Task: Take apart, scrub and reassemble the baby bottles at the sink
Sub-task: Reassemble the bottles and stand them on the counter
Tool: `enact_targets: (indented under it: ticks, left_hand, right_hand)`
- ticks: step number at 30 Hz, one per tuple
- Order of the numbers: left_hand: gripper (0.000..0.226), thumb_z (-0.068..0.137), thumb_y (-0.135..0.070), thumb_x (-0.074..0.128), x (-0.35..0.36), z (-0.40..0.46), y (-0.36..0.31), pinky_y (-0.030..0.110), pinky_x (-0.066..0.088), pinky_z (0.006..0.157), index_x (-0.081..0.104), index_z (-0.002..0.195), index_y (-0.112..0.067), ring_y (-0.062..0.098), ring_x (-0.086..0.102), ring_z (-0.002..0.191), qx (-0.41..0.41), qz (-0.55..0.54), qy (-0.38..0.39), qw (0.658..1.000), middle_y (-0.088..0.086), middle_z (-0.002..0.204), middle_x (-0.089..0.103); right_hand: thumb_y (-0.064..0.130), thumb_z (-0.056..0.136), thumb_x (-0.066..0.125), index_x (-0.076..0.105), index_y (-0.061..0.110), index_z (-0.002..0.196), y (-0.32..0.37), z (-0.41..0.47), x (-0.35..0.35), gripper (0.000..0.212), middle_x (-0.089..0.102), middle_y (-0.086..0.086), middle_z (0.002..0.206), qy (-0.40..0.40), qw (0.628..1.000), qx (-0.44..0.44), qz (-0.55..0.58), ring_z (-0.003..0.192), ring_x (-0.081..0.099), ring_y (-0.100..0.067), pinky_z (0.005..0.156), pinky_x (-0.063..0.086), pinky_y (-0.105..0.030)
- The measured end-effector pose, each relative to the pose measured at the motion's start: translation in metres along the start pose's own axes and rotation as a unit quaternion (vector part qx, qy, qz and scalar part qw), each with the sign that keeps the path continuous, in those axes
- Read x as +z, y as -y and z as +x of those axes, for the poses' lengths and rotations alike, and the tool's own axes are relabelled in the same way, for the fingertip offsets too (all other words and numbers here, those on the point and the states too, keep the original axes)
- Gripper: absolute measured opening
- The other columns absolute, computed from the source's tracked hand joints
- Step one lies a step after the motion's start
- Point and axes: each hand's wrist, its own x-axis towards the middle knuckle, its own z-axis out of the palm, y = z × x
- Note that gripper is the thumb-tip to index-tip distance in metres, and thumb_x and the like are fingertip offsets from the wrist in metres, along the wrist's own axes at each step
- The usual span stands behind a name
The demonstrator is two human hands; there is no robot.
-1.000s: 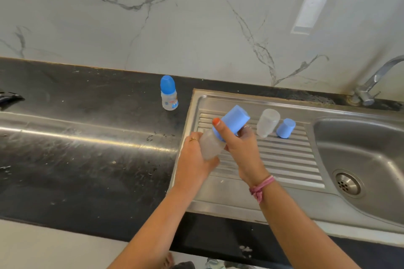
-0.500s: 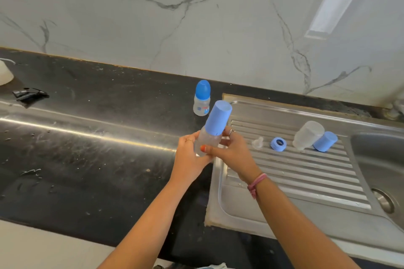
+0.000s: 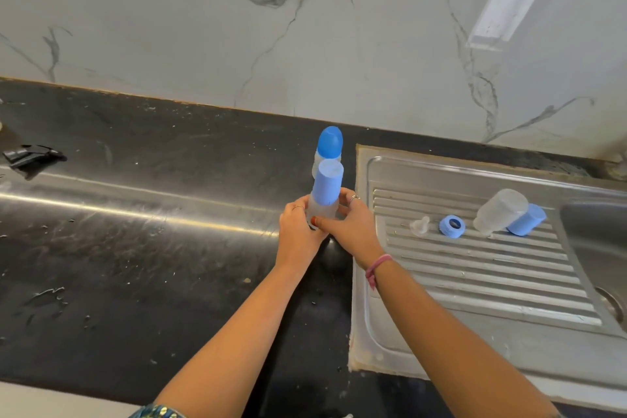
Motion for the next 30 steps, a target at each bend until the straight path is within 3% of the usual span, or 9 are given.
enact_targets:
  ticks: [10, 17, 21, 26, 30]
  left_hand:
    - [0.052, 0.085, -0.019, 0.073, 0.006, 0.006, 0.003, 0.034, 0.046, 0.102, 0.051, 0.132, -0.012, 0.023, 0.055, 0.116, -0.025, 0.005, 0.02, 0.999, 0.008, 0.13, 0.054]
    - [0.08, 0.079, -0.02, 0.08, 0.004, -0.005, 0.0, 0.04, 0.047, 0.102, 0.034, 0.143, -0.01, 0.026, 0.049, 0.122, -0.062, -0.003, 0.01, 0.998, 0.013, 0.138, 0.039]
    - [0.071, 0.071, -0.011, 0.084, 0.007, -0.025, -0.003, 0.026, 0.048, 0.088, 0.037, 0.124, -0.008, 0.022, 0.047, 0.11, -0.037, -0.009, -0.039, 0.998, 0.01, 0.123, 0.036]
    - [0.052, 0.075, 0.001, 0.074, 0.028, -0.063, -0.019, 0.041, 0.052, 0.078, 0.032, 0.102, -0.015, 0.031, 0.049, 0.096, 0.018, -0.056, -0.055, 0.997, 0.013, 0.109, 0.038]
    - [0.047, 0.082, -0.012, 0.074, 0.051, -0.082, -0.04, 0.018, 0.046, 0.074, 0.036, 0.108, -0.019, 0.01, 0.046, 0.084, 0.036, -0.086, -0.004, 0.996, 0.005, 0.106, 0.042]
  right_hand:
    - [0.025, 0.082, 0.077, 0.046, 0.021, 0.135, -0.01, 0.004, 0.01, 0.062, 0.059, 0.0, 0.128, -0.002, 1.0, 0.016, 0.013, 0.114, 0.057, -0.013, 0.101, 0.048, -0.035]
    - [0.018, 0.078, 0.08, 0.039, 0.02, 0.141, -0.01, -0.003, 0.0, 0.075, 0.052, -0.002, 0.138, 0.028, 0.999, 0.025, 0.014, 0.126, 0.052, -0.019, 0.103, 0.044, -0.033]
    - [0.025, 0.076, 0.081, 0.034, 0.023, 0.145, -0.013, -0.018, -0.012, 0.083, 0.045, -0.002, 0.145, 0.018, 0.999, 0.047, 0.016, 0.13, 0.046, -0.019, 0.104, 0.041, -0.033]
    - [0.023, 0.08, 0.078, 0.036, 0.022, 0.144, -0.019, -0.045, -0.039, 0.077, 0.047, -0.002, 0.14, 0.003, 0.997, 0.059, 0.044, 0.127, 0.047, -0.018, 0.103, 0.045, -0.035]
    - [0.023, 0.085, 0.073, 0.042, 0.021, 0.139, -0.028, -0.058, -0.08, 0.062, 0.051, 0.001, 0.132, -0.044, 0.997, 0.056, 0.041, 0.121, 0.051, -0.016, 0.103, 0.046, -0.038]
